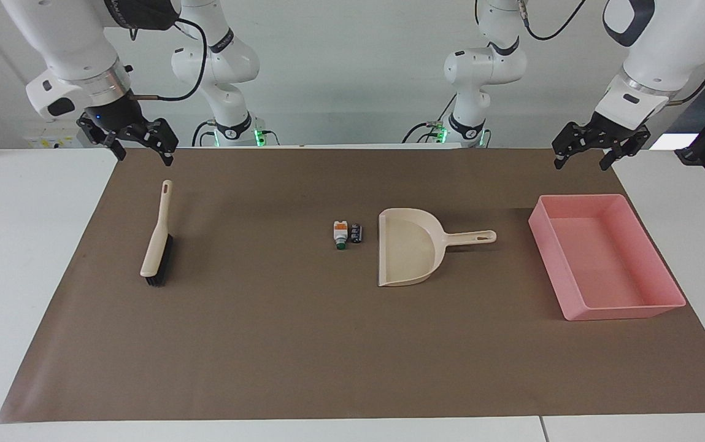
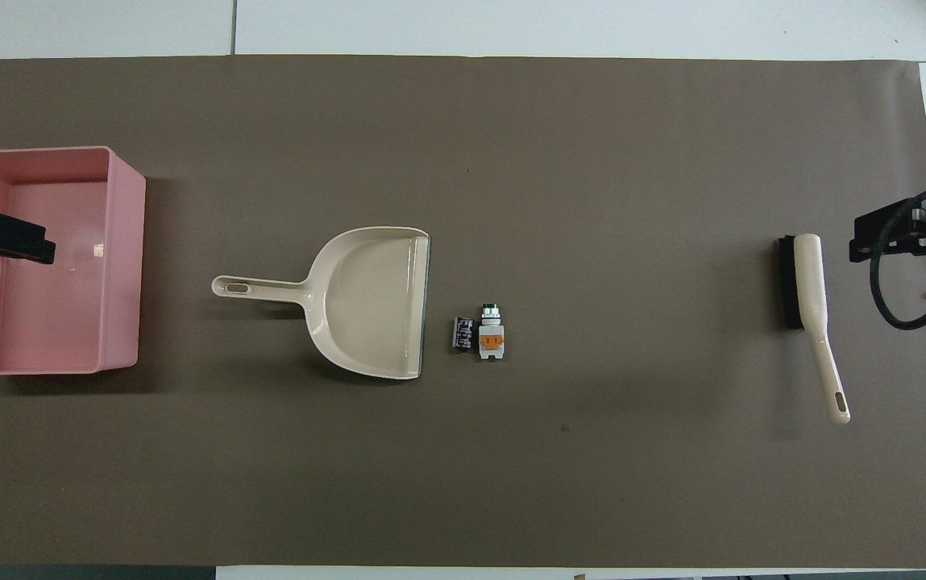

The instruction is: Clean e-waste and dump in bin

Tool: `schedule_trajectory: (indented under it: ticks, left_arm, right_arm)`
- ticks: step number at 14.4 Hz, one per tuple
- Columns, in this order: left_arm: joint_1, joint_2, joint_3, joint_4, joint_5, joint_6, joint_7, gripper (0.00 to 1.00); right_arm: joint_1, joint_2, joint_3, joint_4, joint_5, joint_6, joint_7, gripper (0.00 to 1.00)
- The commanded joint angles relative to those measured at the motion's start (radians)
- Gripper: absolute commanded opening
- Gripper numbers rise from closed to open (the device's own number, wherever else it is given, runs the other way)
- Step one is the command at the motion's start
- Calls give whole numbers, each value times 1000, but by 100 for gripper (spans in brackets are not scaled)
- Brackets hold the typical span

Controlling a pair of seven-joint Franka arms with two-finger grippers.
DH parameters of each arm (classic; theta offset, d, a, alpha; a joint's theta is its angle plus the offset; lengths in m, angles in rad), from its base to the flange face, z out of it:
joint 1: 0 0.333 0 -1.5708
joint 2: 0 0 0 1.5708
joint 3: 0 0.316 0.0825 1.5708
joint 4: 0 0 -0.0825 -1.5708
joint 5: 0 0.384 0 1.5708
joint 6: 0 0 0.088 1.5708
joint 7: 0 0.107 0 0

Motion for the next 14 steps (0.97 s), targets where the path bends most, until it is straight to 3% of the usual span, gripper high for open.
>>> schedule_trajectory:
  ticks: [1, 4, 8, 14]
  left_arm:
    - [-10, -33, 3, -36, -3, 22, 0, 100]
    - [-39, -31, -14, -34, -5, 14, 78, 99]
    - [-106, -39, -17, -45, -5, 30, 340, 99]
    - [-218, -37, -19, -129, -6, 128, 698, 99]
  right_arm:
    - [-18, -107, -4, -232, 10, 190, -29, 99]
    - [-76, -190, -10, -485, 10, 347, -164, 99]
    - [-190, -129, -10, -583, 10, 445, -341, 99]
    - [-227, -84, -10, -745, 11, 643, -358, 99]
